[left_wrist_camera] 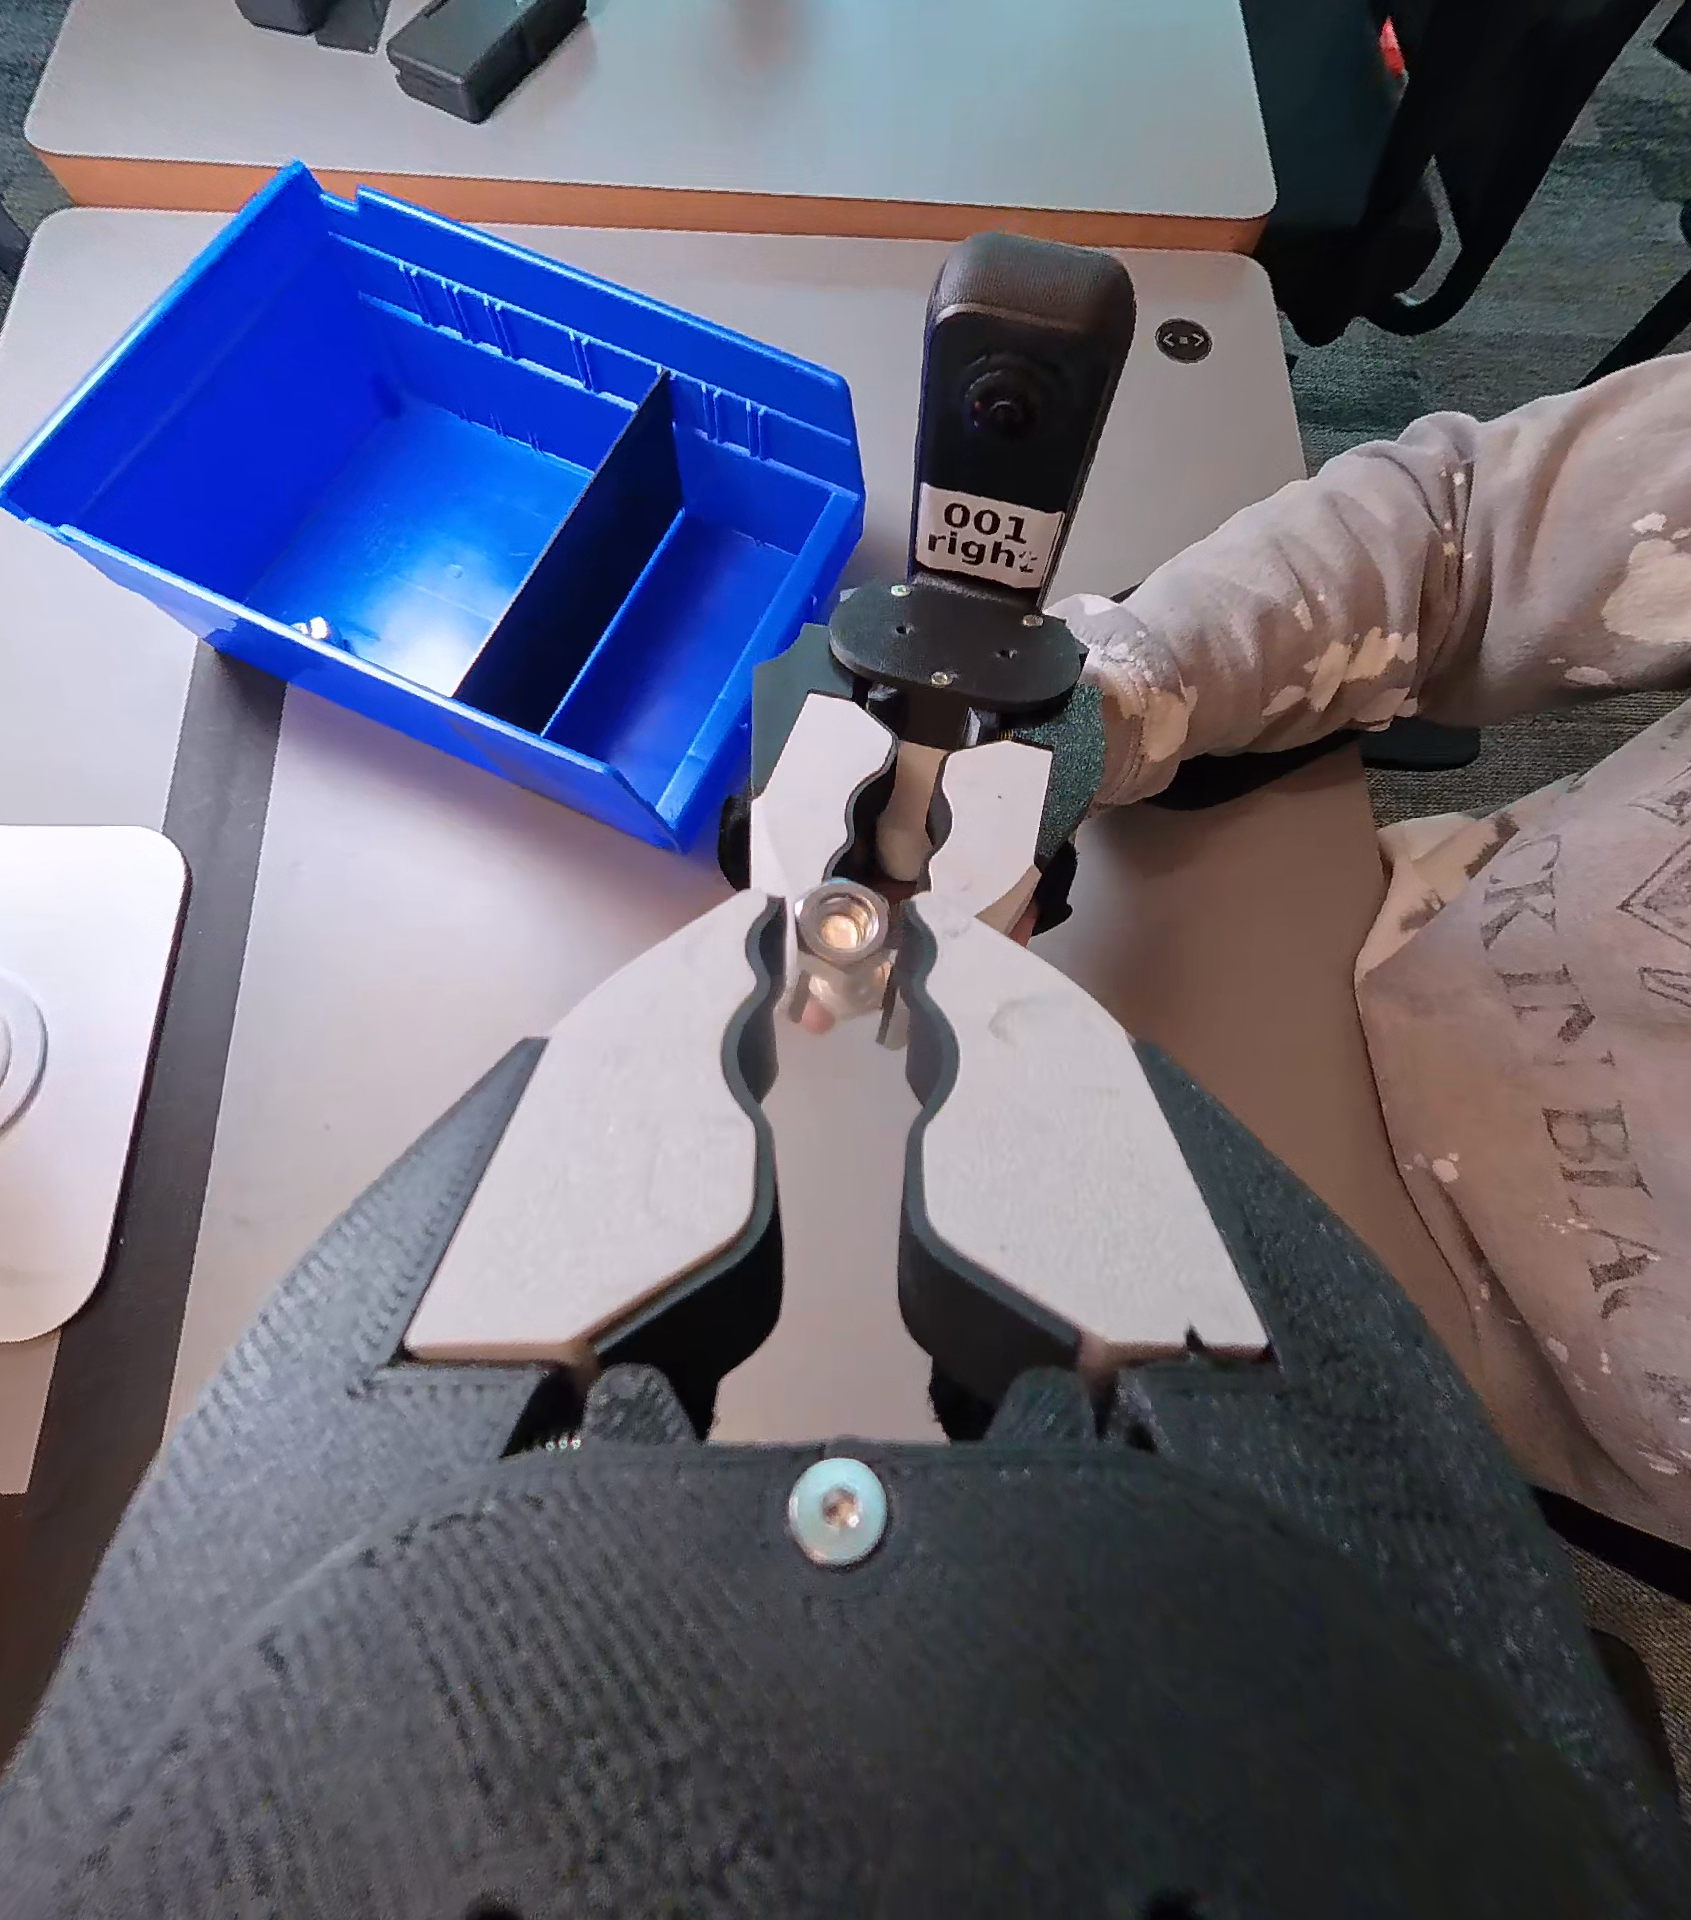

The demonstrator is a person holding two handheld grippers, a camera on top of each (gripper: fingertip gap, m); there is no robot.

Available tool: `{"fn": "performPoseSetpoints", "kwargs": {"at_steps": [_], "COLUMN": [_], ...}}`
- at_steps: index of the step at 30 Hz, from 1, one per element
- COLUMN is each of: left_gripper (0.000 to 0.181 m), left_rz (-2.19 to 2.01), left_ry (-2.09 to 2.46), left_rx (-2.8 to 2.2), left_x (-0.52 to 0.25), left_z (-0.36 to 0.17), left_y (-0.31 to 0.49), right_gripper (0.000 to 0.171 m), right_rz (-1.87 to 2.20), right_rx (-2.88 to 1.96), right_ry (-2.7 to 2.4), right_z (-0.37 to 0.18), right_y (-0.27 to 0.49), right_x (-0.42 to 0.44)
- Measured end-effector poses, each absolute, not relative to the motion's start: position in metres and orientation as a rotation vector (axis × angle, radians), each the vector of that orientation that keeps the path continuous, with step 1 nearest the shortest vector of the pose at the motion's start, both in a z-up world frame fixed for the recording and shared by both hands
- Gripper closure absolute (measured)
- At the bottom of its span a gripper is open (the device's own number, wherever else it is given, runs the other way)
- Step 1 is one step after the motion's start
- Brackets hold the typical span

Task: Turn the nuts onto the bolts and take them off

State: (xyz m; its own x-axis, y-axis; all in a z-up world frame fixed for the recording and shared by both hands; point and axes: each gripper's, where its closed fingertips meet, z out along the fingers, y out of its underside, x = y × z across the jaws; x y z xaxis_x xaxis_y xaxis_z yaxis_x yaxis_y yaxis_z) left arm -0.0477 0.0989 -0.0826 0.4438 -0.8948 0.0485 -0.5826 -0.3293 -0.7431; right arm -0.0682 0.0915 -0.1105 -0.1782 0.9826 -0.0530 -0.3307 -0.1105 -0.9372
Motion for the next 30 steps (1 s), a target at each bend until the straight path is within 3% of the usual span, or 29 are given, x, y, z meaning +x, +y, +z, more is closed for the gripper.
{"fn": "performPoseSetpoints", "kwargs": {"at_steps": [10,17,30], "left_gripper": [0.155,0.154,0.161], "left_rz": [-0.703,-0.625,-0.474], "left_ry": [0.962,0.731,0.671], "left_rx": [-1.69,-1.461,-1.479], "left_x": [-0.047,-0.045,-0.045], "left_z": [-0.049,-0.063,-0.072], "left_y": [0.097,0.107,0.12], "right_gripper": [0.153,0.153,0.153], "right_rz": [1.531,1.474,1.397], "right_rx": [-0.911,-0.928,-0.969], "right_ry": [-0.999,-0.98,-0.983], "right_z": [-0.103,-0.097,-0.105], "right_y": [0.096,0.106,0.112], "right_x": [-0.063,-0.057,-0.062]}}
